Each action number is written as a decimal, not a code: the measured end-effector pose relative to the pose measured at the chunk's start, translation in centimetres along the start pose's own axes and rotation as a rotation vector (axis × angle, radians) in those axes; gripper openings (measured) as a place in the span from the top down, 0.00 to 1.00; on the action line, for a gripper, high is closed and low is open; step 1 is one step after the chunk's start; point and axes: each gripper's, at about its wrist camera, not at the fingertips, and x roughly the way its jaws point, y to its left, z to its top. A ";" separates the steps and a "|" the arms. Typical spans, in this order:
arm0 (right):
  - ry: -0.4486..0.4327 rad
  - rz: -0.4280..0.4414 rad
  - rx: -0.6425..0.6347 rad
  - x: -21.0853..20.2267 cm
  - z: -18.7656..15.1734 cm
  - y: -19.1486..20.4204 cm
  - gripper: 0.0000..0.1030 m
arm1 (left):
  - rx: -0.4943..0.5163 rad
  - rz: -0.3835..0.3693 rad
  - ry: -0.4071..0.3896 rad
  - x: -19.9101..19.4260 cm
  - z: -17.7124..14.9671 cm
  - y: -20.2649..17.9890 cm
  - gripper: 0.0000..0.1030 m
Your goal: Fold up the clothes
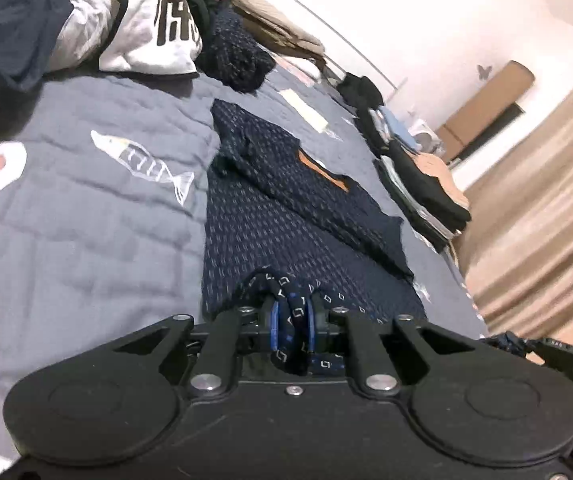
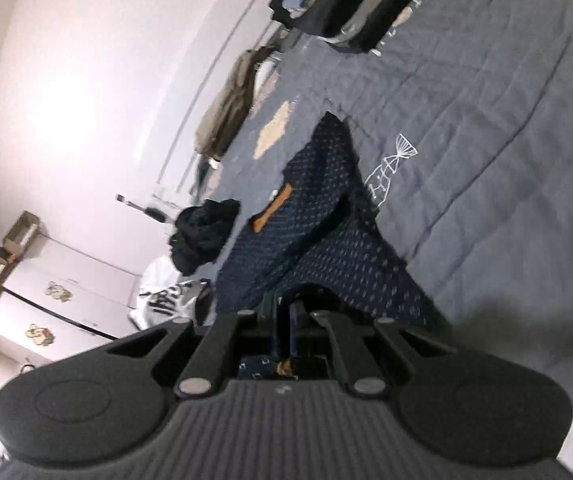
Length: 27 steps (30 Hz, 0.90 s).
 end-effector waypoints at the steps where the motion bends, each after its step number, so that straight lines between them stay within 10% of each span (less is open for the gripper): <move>1: 0.000 -0.012 0.002 0.9 0.4 -0.2 0.95 | -0.002 0.011 0.002 0.9 0.7 0.1 0.87; 27: -0.218 -0.142 -0.288 28.6 20.3 5.4 0.95 | 0.155 0.165 -0.096 27.4 24.8 0.5 0.87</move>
